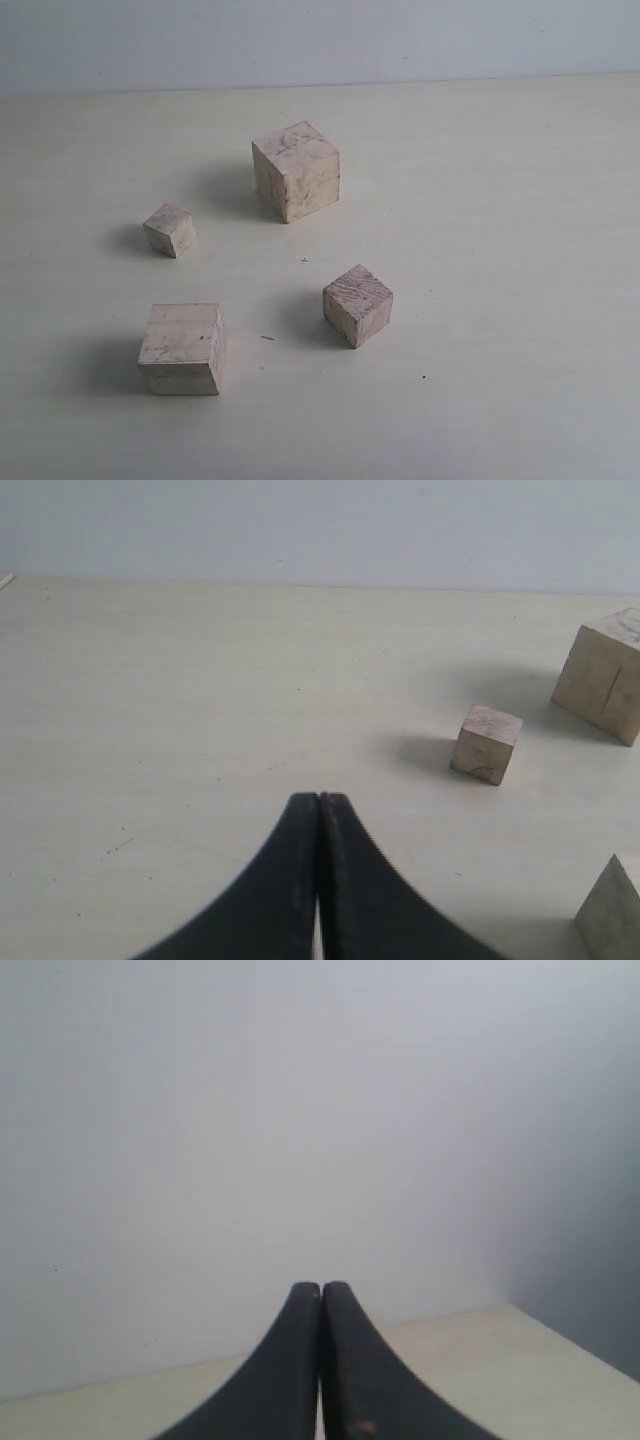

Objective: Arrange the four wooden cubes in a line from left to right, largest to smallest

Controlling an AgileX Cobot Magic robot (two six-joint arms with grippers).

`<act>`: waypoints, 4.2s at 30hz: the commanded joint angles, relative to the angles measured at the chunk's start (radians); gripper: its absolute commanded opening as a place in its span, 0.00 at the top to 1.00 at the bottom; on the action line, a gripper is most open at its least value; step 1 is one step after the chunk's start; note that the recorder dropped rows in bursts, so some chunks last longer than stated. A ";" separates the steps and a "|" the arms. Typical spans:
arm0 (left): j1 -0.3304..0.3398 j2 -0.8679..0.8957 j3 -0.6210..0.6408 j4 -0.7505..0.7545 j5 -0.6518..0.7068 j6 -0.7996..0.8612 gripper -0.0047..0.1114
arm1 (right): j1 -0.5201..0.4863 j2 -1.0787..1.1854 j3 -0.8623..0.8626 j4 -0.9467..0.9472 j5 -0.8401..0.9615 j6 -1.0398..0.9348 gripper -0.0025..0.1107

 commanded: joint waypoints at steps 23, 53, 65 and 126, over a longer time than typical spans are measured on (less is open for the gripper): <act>-0.005 -0.005 0.002 0.000 -0.011 0.002 0.96 | 0.193 0.724 -0.782 0.340 0.527 -0.434 0.98; -0.005 -0.005 0.002 0.000 -0.011 0.002 0.96 | 0.393 1.579 -1.180 0.772 0.939 -0.600 0.98; -0.005 -0.005 0.002 0.000 -0.011 0.002 0.96 | 0.681 1.788 -1.564 0.143 0.941 -0.216 0.79; -0.005 -0.005 0.002 0.000 -0.011 0.002 0.96 | 0.719 2.342 -2.168 0.515 1.035 -0.481 0.98</act>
